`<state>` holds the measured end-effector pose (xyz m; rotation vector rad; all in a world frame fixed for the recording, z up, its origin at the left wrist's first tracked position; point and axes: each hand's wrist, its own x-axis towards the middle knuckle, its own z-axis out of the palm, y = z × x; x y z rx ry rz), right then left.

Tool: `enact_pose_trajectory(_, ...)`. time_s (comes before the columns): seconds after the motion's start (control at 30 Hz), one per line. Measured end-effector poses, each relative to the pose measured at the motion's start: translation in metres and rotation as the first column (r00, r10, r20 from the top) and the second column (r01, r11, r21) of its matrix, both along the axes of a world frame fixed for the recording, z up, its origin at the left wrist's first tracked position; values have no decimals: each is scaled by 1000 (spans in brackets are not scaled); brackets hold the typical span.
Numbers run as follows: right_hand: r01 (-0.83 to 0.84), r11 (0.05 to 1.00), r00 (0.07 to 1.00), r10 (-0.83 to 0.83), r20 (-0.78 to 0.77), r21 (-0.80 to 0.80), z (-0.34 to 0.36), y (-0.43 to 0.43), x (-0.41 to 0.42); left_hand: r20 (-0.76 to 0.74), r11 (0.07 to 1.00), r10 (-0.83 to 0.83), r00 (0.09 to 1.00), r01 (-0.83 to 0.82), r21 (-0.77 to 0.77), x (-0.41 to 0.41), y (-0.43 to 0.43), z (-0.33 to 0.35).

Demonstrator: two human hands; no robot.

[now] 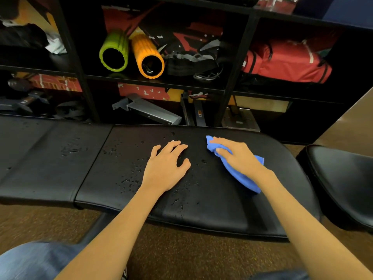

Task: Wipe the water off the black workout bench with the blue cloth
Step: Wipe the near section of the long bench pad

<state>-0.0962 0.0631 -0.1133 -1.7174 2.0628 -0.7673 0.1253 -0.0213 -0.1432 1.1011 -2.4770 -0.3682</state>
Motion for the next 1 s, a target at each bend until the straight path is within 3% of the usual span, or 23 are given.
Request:
enact_pose_trajectory(0.13, 93, 996, 995, -93, -21, -14, 2, 29, -28, -3, 1000, 5, 1000, -5, -2, -1, 0, -2)
enact_pose_trajectory(0.33, 348, 936, 934, -351, -65, -51, -3, -16, -41, -5, 1000, 0, 1000, 0, 0, -2, 0, 2)
enact_pose_trajectory(0.6, 148, 989, 988, -149, -45, -21, -8, 8, 17, 8, 1000, -7, 1000, 7, 6, 0, 0, 1)
enact_pose_trajectory(0.8, -72, 997, 990, 71, -118, -4, -12, 65, 22, 5, 1000, -16, 1000, 16, 6, 0, 0, 1)
enact_pose_trajectory(1.0, 199, 979, 971, -204, -122, -52, -3, 54, -19, -4, 1000, -18, 1000, 18, 1, 0, 0, 1)
